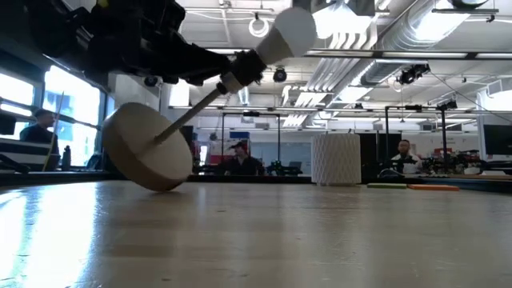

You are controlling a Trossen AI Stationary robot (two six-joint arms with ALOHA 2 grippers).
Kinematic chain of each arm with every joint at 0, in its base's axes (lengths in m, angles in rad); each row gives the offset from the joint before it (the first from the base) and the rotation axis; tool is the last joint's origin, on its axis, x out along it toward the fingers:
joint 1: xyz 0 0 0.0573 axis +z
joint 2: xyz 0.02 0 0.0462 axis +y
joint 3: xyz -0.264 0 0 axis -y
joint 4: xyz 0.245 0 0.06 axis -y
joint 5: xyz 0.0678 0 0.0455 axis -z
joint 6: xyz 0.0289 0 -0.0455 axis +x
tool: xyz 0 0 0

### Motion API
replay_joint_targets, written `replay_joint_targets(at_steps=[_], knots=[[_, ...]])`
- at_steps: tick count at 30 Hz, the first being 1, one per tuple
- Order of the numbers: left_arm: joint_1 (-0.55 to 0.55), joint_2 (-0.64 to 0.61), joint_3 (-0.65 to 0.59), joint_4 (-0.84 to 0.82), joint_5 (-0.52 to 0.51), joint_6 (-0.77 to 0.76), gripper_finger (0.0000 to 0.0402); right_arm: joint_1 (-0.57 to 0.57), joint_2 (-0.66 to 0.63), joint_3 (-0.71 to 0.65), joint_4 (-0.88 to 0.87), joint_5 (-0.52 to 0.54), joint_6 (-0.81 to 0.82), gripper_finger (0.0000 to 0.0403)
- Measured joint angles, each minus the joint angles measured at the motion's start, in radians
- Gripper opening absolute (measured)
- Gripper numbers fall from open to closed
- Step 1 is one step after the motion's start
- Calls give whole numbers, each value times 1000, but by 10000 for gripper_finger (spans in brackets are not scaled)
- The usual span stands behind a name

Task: Screw lightbulb
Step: Remove the white lightbulb from the desk lamp

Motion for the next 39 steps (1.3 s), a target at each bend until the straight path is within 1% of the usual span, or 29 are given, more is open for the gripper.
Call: replay_joint_targets(at_steps=[2, 5, 9, 13, 18, 20, 22, 24, 27, 30, 34, 37, 39], knots=[[0, -1, 0, 9, -1, 1, 110, 0, -1, 6, -94, -23, 137, 326], [0, -1, 0, 8, 0, 3, 88, -1, -1, -9, -194, -83, 242, 326], [0, -2, 1, -5, -10, 17, 56, 7, 0, -91, -239, -141, 326, 326], [0, -2, 1, -29, -31, 31, 33, 40, -2, -169, -262, -161, 430, 326], [0, -3, 4, -31, -33, 55, 24, 115, -2, -248, -301, -164, 608, 326], [0, 1, 35, -86, -39, 91, 28, 148, -2, -283, -305, -165, 679, 326], [-1, 12, 99, -191, -53, 117, 39, 180, -12, -328, -302, -169, 752, 326], [0, 49, 190, -311, -54, 158, 55, 207, -33, -391, -298, -188, 841, 326], [0, 140, 325, -457, -56, 246, 82, 246, -82, -519, -264, -207, 984, 326], [1, 251, 455, -573, -55, 351, 110, 292, -152, -651, -178, -209, 1104, 326], [16, 402, 650, -750, -63, 456, 144, 348, -216, -786, -71, -174, 1250, 326], [31, 506, 808, -917, -108, 521, 170, 378, -234, -843, -21, -129, 1322, 326], [43, 565, 904, -997, -130, 550, 190, 393, -233, -865, -1, -111, 1355, 326]])
